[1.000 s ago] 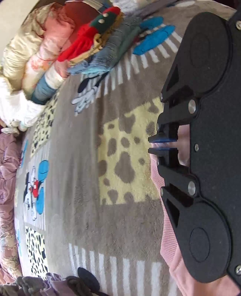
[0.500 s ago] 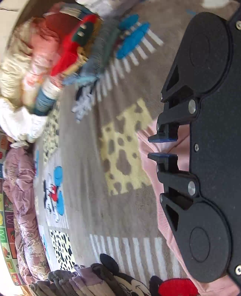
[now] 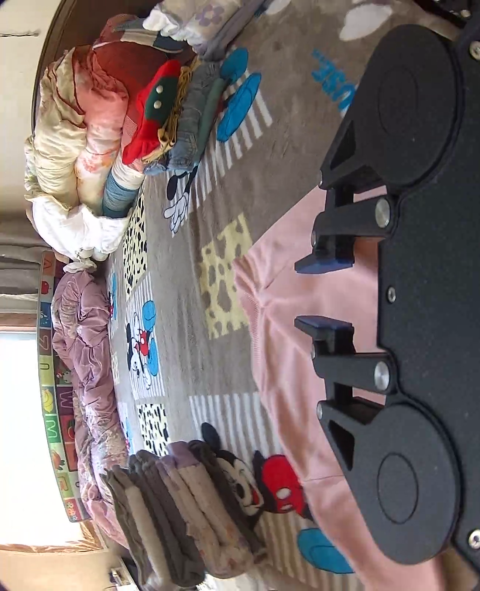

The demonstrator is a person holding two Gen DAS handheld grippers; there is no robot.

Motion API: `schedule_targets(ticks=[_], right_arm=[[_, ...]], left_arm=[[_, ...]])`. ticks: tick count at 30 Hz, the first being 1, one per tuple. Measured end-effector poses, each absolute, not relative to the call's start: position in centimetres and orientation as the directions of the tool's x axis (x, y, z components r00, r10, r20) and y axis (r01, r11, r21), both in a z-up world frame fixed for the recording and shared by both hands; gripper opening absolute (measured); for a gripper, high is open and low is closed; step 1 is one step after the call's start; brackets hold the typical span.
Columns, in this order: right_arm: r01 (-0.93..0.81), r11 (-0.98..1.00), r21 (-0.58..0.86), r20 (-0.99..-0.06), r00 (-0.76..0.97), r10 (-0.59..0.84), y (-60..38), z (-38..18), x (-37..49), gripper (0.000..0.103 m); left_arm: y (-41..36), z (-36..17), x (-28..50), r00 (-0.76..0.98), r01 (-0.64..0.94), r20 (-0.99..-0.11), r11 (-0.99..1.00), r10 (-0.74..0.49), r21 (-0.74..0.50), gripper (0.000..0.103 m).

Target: Fold clothes

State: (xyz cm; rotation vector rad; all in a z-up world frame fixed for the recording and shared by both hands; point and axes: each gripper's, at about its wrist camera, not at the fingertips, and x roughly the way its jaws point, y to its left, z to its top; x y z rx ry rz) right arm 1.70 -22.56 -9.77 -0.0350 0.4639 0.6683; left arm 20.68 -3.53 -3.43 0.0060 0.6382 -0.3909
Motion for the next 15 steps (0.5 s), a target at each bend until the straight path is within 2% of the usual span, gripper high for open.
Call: schedule_targets(ticks=[2,5,6,13,15], right_arm=[[-0.593,0.798,0.111,-0.408,0.705,0.580,-23.7,-9.1,0.5,0.066],[-0.567,0.817,0.102,-0.386,0.735,0.558,-24.9,-8.6,0.0,0.069],[-0.554,0.826,0.100,-0.385,0.744,0.546,-25.1,-8.6,0.1,0.069],[-0.526,0.848,0.059,-0.414,0.760,0.501,-23.7,-10.2,1.1,0.069],[-0.530,0.847,0.044,-0.414,0.762,0.498,-23.3,-10.3,1.1,0.069]], left_arm=[[-2.7,-3.9,18.0,0.704,0.353,-0.583,0.912,-0.405,-0.208,0.030],[-2.6,-5.9,16.8,0.619,0.308,-0.571,0.836,-0.539,-0.454,0.032],[-2.9,-6.5,16.8,0.603,0.292,-0.568,0.818,-0.560,-0.496,0.032],[-4.4,-8.3,19.3,0.611,0.147,-0.605,0.825,-0.510,-0.546,0.031],[-4.1,-8.2,18.3,0.582,0.159,-0.588,0.788,-0.561,-0.595,0.031]])
